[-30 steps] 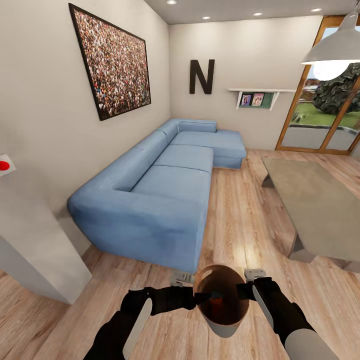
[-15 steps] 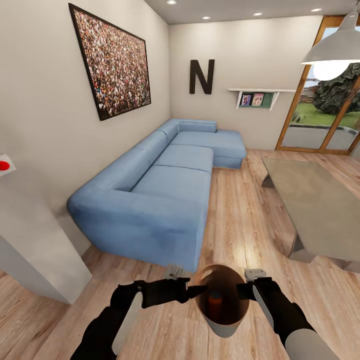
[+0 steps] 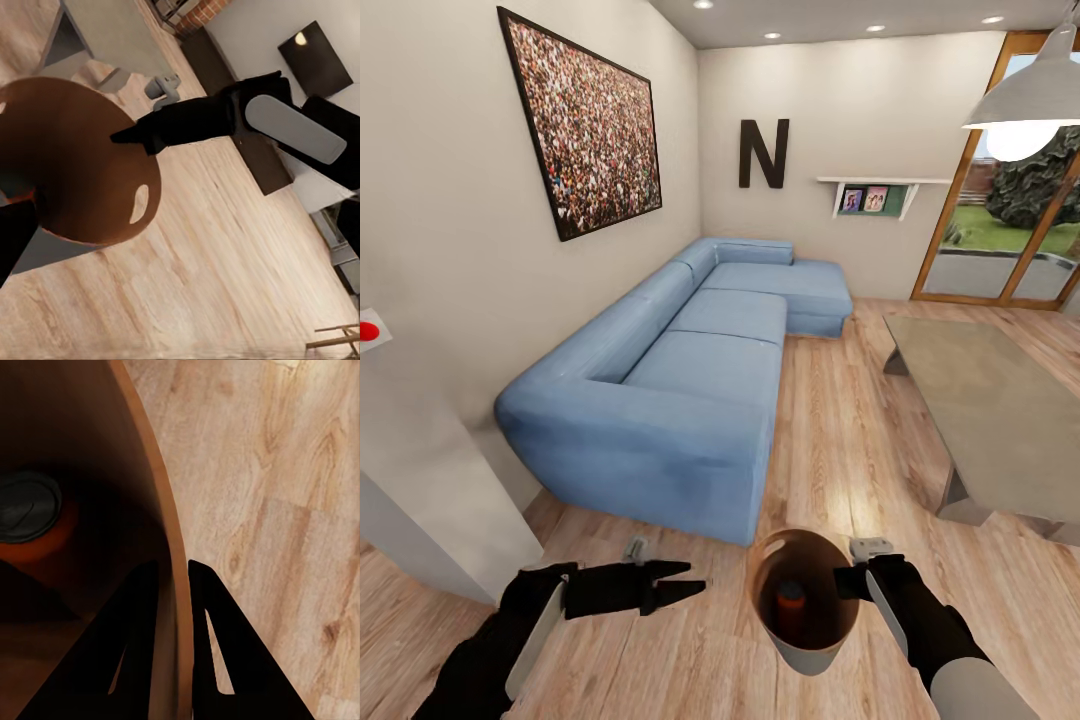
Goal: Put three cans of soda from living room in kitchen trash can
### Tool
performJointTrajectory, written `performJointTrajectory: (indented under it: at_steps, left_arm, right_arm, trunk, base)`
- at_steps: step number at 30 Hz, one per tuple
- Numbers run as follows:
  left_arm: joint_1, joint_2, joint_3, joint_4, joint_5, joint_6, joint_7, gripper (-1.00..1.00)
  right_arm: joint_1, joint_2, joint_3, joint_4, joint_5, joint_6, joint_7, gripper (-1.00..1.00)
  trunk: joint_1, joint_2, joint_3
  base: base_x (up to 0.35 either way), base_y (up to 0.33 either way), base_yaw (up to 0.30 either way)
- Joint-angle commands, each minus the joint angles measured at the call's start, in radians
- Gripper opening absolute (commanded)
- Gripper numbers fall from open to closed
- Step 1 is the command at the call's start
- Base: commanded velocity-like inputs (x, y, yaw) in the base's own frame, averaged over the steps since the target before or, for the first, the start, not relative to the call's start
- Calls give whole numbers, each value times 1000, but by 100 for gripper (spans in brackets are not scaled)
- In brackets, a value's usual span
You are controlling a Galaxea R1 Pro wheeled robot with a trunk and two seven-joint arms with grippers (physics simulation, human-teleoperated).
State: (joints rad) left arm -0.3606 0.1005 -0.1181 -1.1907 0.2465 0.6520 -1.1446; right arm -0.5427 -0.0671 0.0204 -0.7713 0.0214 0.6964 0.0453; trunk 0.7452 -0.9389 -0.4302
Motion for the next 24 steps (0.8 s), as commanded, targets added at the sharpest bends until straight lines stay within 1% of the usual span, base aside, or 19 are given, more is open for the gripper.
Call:
performJointTrajectory:
  at_steps: [1, 2, 4, 5, 7, 9, 11, 12, 13, 14, 16, 17, 18, 19, 21, 24]
  left_arm:
    - [0, 14, 4, 7, 1, 0, -2, 100]
    - [0, 39, 15, 17, 1, 0, -6, 100]
    - [0, 59, 31, 26, 2, -1, -15, 100]
    - [0, 73, 47, 39, 1, -2, -30, 100]
    - [0, 86, 63, 69, -2, -4, -50, 100]
    - [0, 92, 69, 96, -3, -12, -57, 100]
    - [0, 98, 73, 131, -5, -35, -61, 100]
    - [0, 100, 74, 155, -5, -55, -62, 100]
    - [0, 104, 76, 206, -6, -100, -64, 100]
    - [0, 107, 77, 232, -6, -124, -64, 100]
    - [0, 123, 80, 322, -7, -207, -65, 100]
    - [0, 123, 80, 322, -7, -207, -65, 100]
    - [0, 133, 80, 362, -7, -237, -64, 100]
    - [0, 138, 80, 383, -7, -249, -63, 100]
    - [0, 152, 81, 463, -7, -292, -60, 100]
    - [0, 157, 81, 518, -7, -335, -58, 100]
  right_arm:
    - [0, 0, 0, 0, -11, 0, 4, -100]
    - [0, -1, 0, 0, -11, 0, 4, -100]
    - [0, -1, 0, 0, -11, 0, 4, -100]
    - [0, -2, 0, -1, -11, 0, 4, -100]
    - [0, -3, -1, -1, -11, 0, 4, -100]
    - [0, -3, -1, -1, -11, 0, 4, -100]
    - [0, -4, -2, -2, -11, 0, 4, -100]
    - [0, -4, -2, -2, -11, 0, 5, -100]
    - [0, -4, -2, -3, -11, 0, 5, -100]
    - [0, -5, -2, -3, -11, 0, 5, -100]
    - [0, -5, -1, -3, -11, 0, 6, -100]
    - [0, -5, -1, -3, -11, 0, 6, -100]
    - [0, -5, -1, -3, -11, 0, 6, -100]
    - [0, -5, -1, -3, -12, 0, 7, -100]
    - [0, -5, -1, -3, -12, 0, 7, -100]
    - [0, -5, -1, -3, -12, 0, 7, -100]
  trunk:
    - [0, 0, 0]
    - [0, 0, 0]
    - [0, 0, 0]
    - [0, 0, 0]
    - [0, 0, 0]
    - [0, 0, 0]
    - [0, 0, 0]
    - [0, 0, 0]
    - [0, 0, 0]
    - [0, 0, 0]
    - [0, 0, 0]
    - [0, 0, 0]
    - [0, 0, 0]
    - [0, 0, 0]
    - [0, 0, 0]
    - [0, 0, 0]
  base:
    - [0, 0, 0]
    - [0, 0, 0]
    - [0, 0, 0]
    - [0, 0, 0]
    - [0, 0, 0]
    - [0, 0, 0]
    - [0, 0, 0]
    - [0, 0, 0]
    - [0, 0, 0]
    - [0, 0, 0]
    - [0, 0, 0]
    - [0, 0, 0]
    - [0, 0, 0]
    - [0, 0, 0]
    - [0, 0, 0]
    - [0, 0, 0]
